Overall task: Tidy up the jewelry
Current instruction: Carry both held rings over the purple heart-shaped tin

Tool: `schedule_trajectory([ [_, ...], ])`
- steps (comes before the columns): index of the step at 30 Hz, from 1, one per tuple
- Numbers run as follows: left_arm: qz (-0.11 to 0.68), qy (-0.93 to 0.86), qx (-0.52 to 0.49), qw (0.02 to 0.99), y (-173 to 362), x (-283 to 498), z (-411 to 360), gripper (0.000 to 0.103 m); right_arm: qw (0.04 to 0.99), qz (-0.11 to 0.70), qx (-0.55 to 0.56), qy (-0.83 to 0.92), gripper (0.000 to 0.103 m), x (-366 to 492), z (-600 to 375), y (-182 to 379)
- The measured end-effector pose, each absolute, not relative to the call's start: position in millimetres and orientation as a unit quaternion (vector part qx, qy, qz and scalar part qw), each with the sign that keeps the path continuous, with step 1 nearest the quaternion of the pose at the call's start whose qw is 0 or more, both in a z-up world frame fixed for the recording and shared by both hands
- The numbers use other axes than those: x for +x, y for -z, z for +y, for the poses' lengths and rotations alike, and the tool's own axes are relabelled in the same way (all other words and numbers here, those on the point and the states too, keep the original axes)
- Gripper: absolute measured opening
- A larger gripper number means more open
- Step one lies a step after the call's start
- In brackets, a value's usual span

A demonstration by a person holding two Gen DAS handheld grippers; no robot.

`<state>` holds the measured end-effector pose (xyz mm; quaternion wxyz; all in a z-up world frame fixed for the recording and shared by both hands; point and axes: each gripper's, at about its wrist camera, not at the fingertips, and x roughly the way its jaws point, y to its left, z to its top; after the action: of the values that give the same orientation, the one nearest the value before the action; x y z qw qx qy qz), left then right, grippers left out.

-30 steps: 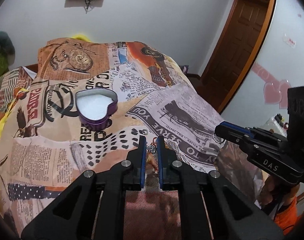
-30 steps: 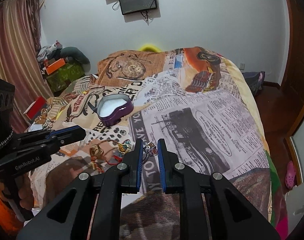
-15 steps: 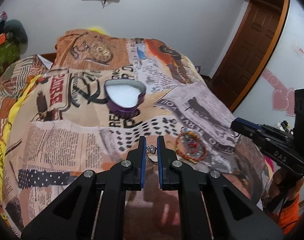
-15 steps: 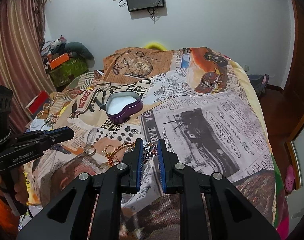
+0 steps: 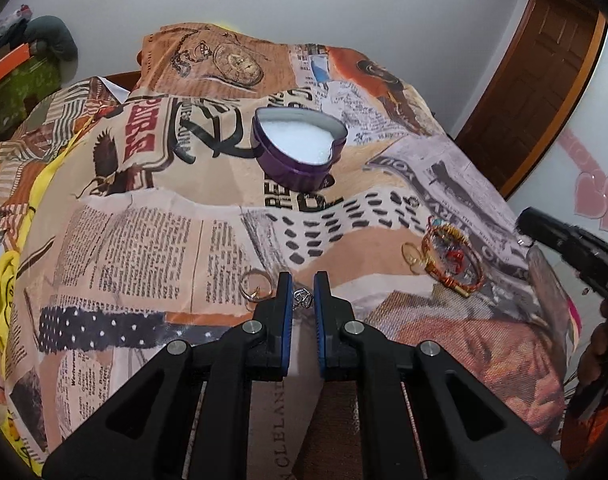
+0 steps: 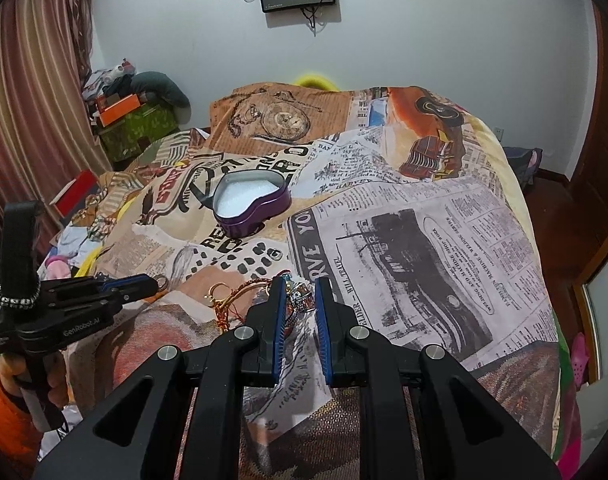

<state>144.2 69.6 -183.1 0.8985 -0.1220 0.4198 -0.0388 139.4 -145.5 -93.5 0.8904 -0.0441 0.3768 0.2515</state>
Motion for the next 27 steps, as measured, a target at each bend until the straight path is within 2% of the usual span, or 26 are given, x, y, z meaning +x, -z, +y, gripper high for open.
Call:
schedule_trajectory([
  [11, 0.376, 0.073, -0.111, 0.917, 141, 182, 87, 0.009, 0.89, 0.358, -0.075, -0.271, 0.013, 160, -124, 77],
  [27, 0.419, 0.119, -0.127, 0.891, 167, 265, 97, 0.009, 0.856, 0.388, -0.099, -0.326, 0.013, 236, -73, 79],
])
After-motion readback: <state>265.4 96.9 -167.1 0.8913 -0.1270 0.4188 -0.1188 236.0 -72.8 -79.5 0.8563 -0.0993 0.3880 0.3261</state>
